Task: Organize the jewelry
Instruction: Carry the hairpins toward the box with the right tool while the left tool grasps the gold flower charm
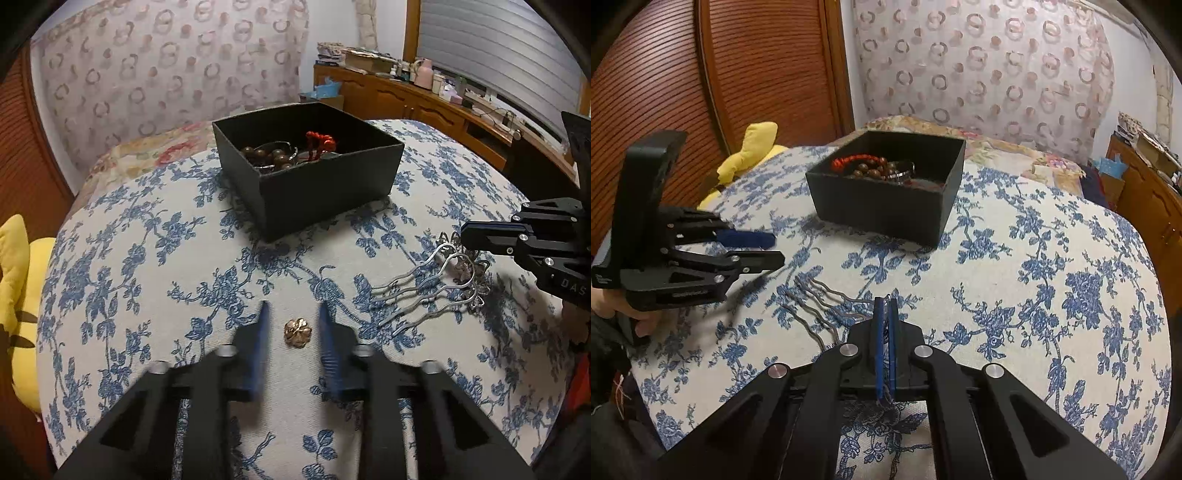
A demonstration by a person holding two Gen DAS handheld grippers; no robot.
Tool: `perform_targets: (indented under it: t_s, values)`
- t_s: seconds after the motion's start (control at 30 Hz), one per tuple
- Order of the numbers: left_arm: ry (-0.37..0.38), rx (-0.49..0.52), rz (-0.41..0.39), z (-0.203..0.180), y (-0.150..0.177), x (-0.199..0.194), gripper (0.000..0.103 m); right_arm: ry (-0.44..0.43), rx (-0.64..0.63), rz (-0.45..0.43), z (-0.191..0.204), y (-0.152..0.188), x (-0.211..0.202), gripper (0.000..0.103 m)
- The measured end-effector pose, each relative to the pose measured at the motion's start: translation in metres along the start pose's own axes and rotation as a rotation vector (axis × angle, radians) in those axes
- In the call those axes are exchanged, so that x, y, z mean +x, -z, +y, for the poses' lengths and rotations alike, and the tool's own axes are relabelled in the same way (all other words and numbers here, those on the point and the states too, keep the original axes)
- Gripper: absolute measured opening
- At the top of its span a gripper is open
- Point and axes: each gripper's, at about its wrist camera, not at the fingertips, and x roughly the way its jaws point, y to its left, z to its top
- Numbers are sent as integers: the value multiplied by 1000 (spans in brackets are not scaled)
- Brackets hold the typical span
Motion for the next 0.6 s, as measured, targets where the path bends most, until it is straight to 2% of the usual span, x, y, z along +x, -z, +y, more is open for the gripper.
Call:
perform_targets:
  t_s: [0.23,0.6]
  values:
    - [45,-16,-20,0,1,-5,13,15,-34,-42,5,-6,-13,2]
    - [28,-63,-113,10,-14,-32,13,43,-98,-83,14,-23,-28,2]
